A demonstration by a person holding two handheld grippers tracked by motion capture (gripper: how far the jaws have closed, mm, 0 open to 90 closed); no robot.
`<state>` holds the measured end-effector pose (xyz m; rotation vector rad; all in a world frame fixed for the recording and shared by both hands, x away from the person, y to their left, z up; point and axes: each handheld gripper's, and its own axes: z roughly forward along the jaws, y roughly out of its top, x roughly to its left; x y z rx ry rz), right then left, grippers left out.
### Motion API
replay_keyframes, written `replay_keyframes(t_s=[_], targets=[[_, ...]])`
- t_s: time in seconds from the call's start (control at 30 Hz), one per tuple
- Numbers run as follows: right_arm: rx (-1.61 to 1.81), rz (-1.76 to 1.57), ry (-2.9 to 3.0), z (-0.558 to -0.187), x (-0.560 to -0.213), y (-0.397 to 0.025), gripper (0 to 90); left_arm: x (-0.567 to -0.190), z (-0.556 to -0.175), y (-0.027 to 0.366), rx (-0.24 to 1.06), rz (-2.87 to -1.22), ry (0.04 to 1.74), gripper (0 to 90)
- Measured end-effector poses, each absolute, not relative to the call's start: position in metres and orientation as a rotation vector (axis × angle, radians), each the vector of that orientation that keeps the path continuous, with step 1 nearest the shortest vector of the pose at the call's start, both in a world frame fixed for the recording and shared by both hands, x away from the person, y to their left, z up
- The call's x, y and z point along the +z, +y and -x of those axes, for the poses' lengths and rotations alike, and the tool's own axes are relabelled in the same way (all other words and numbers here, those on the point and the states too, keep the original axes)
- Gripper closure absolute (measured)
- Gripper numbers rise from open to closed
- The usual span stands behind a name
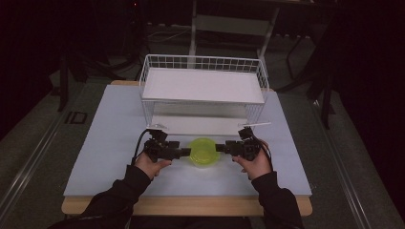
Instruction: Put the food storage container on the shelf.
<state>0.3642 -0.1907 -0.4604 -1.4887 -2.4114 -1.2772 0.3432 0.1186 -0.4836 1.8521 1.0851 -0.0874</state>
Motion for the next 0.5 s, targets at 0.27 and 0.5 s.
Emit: replay_keyframes(t_s=[0.27, 0.5], targets=[[-1.199, 1.544, -2.32, -0.372, -0.478, -0.187, 42.7, -0.501, -0.348, 0.114, -0.147, -1.826, 1.165, 36.5], [-1.115, 1.605, -2.298, -0.374, -0.486, -0.182, 59.9, -0.511, -0.352, 0.113, -0.206, -1.801, 1.217, 42.3]])
